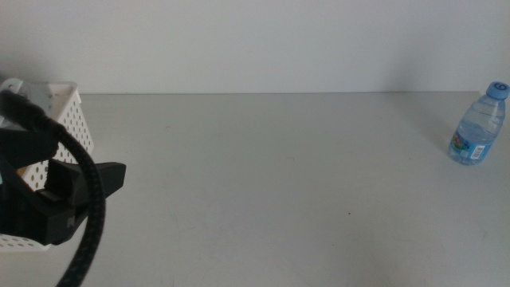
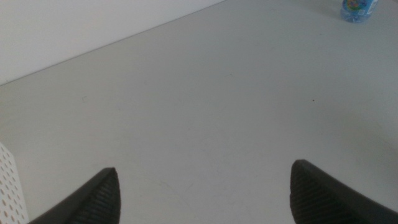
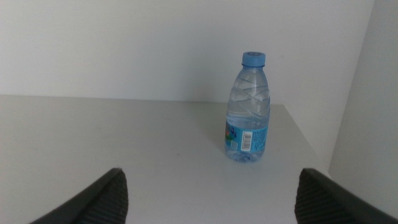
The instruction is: Use arms to grab the bottles and put them into the dustbin to the left of the table.
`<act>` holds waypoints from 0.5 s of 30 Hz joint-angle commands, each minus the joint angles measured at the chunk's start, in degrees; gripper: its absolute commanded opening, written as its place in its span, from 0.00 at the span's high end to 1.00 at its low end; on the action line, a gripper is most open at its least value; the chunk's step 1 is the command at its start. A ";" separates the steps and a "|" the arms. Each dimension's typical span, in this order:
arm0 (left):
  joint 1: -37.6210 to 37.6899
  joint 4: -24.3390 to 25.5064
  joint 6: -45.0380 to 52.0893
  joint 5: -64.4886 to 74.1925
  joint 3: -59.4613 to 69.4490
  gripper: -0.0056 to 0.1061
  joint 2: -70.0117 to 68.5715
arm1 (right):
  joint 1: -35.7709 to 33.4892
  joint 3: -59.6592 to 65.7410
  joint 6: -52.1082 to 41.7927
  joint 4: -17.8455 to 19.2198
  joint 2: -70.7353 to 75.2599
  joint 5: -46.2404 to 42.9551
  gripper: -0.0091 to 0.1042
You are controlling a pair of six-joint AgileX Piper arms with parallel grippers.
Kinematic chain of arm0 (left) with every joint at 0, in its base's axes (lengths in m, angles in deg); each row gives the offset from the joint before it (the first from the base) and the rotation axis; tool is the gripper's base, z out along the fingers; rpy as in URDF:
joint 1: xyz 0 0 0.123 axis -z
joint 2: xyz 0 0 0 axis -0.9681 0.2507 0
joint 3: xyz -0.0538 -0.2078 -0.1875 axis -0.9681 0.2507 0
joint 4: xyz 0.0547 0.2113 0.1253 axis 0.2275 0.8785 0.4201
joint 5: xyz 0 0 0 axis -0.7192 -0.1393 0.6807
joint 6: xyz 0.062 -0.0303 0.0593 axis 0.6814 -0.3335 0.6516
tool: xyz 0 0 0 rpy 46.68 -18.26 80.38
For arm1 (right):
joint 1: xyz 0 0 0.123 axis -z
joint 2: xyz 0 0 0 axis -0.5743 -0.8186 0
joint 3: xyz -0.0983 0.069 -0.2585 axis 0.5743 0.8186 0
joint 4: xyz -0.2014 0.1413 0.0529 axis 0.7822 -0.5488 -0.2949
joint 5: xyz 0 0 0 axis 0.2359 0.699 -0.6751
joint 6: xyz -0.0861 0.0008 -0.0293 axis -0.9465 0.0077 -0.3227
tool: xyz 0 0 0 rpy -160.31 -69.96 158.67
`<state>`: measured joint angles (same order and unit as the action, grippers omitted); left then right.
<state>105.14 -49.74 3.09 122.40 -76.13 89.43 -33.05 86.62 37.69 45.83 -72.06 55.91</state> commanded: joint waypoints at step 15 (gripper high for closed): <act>0.27 -0.05 -0.59 -4.33 -1.52 0.11 -0.18 | 0.33 -0.75 6.97 0.31 -28.97 -27.75 0.23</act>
<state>105.14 -49.74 3.09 122.40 -76.13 89.43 -33.05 86.62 43.36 45.71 -96.05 39.07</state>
